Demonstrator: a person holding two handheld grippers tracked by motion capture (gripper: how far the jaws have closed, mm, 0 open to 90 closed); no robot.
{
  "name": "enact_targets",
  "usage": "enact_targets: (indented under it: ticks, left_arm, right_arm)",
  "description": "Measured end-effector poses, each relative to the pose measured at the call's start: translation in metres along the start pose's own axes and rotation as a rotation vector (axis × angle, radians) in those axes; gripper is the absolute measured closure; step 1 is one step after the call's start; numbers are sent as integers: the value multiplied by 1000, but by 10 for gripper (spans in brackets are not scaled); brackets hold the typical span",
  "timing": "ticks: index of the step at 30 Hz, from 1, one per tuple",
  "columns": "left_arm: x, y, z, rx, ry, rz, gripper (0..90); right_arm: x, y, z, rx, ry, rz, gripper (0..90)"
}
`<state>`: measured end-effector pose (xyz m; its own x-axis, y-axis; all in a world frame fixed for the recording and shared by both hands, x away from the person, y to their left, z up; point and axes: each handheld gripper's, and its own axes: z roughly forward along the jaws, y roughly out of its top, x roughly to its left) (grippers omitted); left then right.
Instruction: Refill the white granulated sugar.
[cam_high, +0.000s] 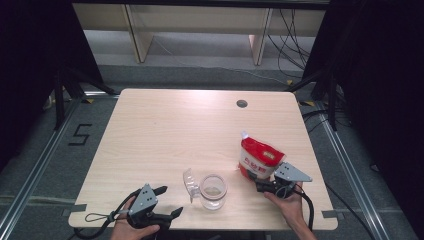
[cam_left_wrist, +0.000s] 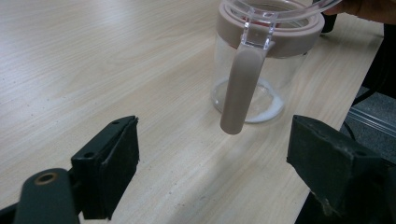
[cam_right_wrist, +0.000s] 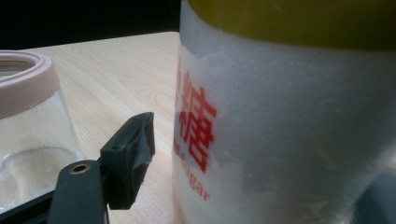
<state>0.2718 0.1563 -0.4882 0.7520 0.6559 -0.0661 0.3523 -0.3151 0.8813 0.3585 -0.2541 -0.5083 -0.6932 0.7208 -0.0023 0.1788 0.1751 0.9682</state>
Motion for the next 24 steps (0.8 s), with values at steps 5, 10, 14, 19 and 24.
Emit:
enact_targets:
  ticks: [5, 10, 14, 19, 24]
  left_arm:
    - [0, 0, 0, 1, 0, 1, 165]
    - [1, 0, 0, -2, 1, 4, 165]
    - [1, 0, -1, 1, -2, 15, 165]
    - [0, 0, 0, -2, 1, 2, 165]
    - [0, 0, -1, 0, 1, -2, 166]
  right_arm:
    - [-3, 0, 1, -6, -4, -15, 307]
    - [-7, 0, 3, -19, 11, -33, 329]
    - [-6, 0, 3, -25, 1, -20, 348]
    - [-8, 0, 3, -9, 0, -33, 367]
    - [-6, 0, 4, -39, -24, -16, 402]
